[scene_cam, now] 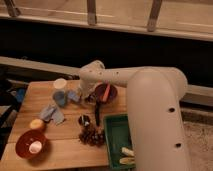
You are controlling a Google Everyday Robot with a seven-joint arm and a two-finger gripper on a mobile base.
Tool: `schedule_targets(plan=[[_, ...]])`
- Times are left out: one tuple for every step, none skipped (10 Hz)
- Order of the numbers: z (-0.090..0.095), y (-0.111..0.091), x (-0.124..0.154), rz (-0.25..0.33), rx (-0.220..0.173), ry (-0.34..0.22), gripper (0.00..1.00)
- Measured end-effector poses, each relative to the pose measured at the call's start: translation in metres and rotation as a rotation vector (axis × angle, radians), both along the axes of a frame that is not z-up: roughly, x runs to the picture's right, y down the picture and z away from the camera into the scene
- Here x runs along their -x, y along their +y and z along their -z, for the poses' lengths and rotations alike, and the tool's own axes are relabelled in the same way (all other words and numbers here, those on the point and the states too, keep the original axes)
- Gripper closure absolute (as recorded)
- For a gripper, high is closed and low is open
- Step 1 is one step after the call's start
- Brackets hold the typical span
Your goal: Place sponge in red bowl
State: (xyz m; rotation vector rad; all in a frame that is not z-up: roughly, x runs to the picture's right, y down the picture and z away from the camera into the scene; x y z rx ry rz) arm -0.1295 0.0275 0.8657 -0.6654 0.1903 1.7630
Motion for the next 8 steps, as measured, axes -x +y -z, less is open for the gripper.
schedule_targets(plan=[[0.017, -0.006, -0.007, 0.020, -0.011, 0.016, 1.00], [0.027, -0.007, -0.015, 0.038, -0.016, 0.028, 1.00], [0.042, -0.005, -0.025, 0.059, -0.012, 0.043, 1.00], [0.059, 0.002, -0.030, 0.089, -0.007, 0.048, 1.00], [0.080, 0.013, -0.029, 0.124, 0.003, 0.036, 1.00], [0.092, 0.019, -0.031, 0.150, 0.011, 0.023, 1.00], [0.107, 0.028, -0.029, 0.190, 0.025, -0.006, 1.00], [0.126, 0.041, -0.016, 0.241, 0.042, -0.049, 1.00]])
